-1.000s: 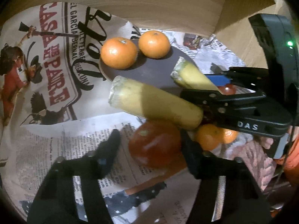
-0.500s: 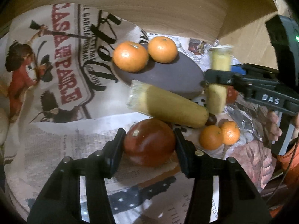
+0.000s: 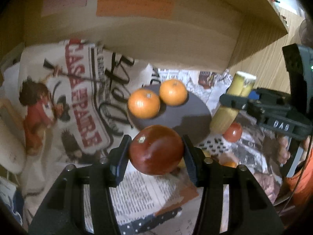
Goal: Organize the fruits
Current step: 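Lower the corn cob and tomato onto the plate and open both grippers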
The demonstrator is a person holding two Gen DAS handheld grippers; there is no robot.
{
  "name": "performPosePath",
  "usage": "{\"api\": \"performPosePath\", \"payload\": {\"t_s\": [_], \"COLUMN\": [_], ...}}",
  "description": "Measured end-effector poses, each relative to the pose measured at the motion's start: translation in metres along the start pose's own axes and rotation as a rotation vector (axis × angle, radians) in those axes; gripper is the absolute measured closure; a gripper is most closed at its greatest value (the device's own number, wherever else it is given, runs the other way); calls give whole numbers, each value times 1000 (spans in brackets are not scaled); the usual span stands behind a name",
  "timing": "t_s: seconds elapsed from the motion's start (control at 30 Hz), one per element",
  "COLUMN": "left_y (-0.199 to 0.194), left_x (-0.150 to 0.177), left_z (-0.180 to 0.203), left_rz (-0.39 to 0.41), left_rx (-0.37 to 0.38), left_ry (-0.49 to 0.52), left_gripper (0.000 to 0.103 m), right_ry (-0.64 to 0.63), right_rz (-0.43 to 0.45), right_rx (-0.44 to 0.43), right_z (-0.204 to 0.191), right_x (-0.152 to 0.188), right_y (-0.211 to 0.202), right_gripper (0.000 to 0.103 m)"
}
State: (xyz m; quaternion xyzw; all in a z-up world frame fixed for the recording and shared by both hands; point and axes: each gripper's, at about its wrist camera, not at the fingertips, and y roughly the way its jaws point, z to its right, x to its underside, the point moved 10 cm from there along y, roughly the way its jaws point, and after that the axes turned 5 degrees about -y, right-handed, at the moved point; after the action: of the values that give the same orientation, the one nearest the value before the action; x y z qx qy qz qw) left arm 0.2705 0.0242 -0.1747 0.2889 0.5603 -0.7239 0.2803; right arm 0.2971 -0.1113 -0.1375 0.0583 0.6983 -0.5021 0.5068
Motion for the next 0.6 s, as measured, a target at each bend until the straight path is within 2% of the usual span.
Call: {"api": "performPosePath", "payload": {"t_s": [0.23, 0.6], "left_y": [18, 75], "left_x": [-24, -25], "left_z": [15, 18], "left_rz": [12, -77], "left_rx": [10, -16], "left_ry": [30, 68], "left_gripper": [52, 52], "right_ry": [25, 129], "right_rz": [-15, -111], "right_rx": [-43, -96], "right_z": [-3, 24], "right_x": [-6, 3], "right_y": [17, 56], "right_gripper": [69, 69]}}
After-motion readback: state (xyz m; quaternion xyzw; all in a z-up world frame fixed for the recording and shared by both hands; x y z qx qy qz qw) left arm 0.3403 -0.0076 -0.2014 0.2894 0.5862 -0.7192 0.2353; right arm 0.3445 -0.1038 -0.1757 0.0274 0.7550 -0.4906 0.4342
